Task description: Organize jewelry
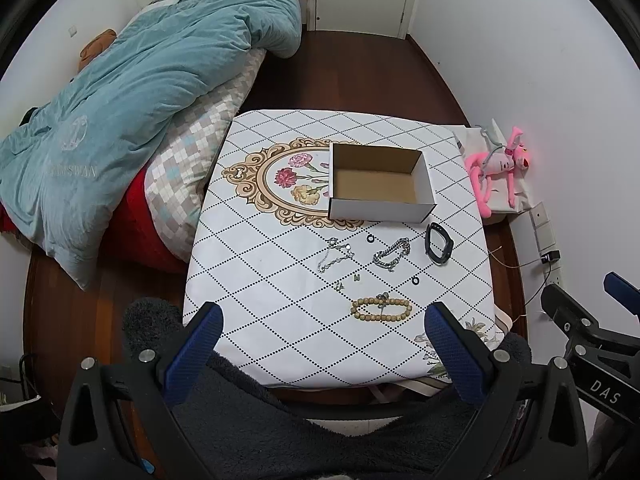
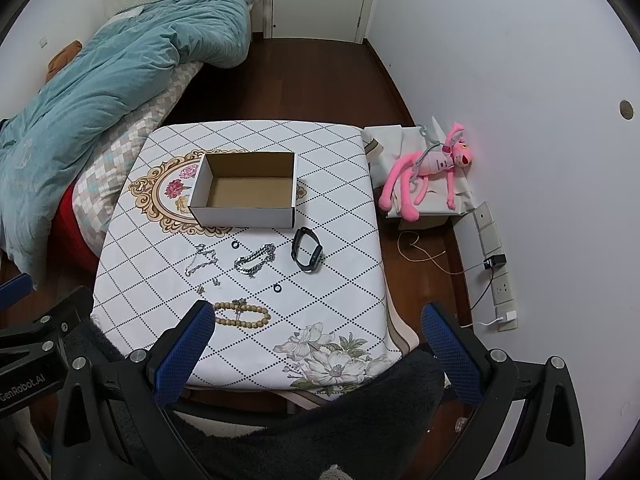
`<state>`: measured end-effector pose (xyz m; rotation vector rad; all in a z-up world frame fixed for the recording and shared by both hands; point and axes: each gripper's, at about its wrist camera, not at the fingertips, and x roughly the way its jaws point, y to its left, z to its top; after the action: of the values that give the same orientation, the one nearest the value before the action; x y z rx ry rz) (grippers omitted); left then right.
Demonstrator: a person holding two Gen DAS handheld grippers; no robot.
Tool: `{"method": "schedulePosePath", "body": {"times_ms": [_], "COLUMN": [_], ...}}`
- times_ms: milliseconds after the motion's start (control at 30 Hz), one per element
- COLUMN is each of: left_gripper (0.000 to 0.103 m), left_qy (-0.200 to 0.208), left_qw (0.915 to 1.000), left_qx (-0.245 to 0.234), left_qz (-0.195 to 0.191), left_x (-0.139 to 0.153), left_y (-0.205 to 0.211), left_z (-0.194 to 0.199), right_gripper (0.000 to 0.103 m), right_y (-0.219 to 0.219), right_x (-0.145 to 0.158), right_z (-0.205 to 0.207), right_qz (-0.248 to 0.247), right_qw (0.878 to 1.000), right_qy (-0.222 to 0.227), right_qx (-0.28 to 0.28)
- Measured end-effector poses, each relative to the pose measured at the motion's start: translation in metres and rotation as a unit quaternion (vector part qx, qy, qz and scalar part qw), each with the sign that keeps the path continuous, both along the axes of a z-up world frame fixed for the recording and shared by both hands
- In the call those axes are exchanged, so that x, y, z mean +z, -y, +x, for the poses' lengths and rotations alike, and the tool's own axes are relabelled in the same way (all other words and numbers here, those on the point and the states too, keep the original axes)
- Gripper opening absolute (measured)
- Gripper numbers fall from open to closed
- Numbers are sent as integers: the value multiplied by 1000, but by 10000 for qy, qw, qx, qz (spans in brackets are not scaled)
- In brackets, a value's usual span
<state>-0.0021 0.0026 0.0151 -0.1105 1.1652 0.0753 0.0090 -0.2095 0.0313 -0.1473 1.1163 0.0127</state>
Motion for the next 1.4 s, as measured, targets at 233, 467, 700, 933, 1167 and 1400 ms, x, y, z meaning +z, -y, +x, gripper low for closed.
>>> {"method": "schedulePosePath", "body": {"times_ms": [233,467,700,933,1167,1400], "left_gripper": [103,103,103,103,103,103], "left_qy": [4,2,-9,-4,-1,4], "left_qw": [10000,10000,10000,10000,10000,10000], "left_qx": [8,15,-28,-32,-29,-35], "left_qz": [1,7,11,9,7,4], "left_x": [0,0,7,7,7,7], "left_y": [1,2,8,7,8,8], "left_z": [0,0,0,0,0,1], "right_gripper": [103,103,103,103,103,103], "right_y": [1,3,4,5,6,8], "right_x": [-1,1,4,2,3,7], "right_z": [-1,-1,-1,-3,-2,-1], "right_qz": [13,16,17,22,23,14], "right_qw": [10000,10000,10000,10000,9999,9999], "right_qy": [7,11,3,45,50,131], "right_qx": [-3,-29,-54,-73,-83,-91]}}
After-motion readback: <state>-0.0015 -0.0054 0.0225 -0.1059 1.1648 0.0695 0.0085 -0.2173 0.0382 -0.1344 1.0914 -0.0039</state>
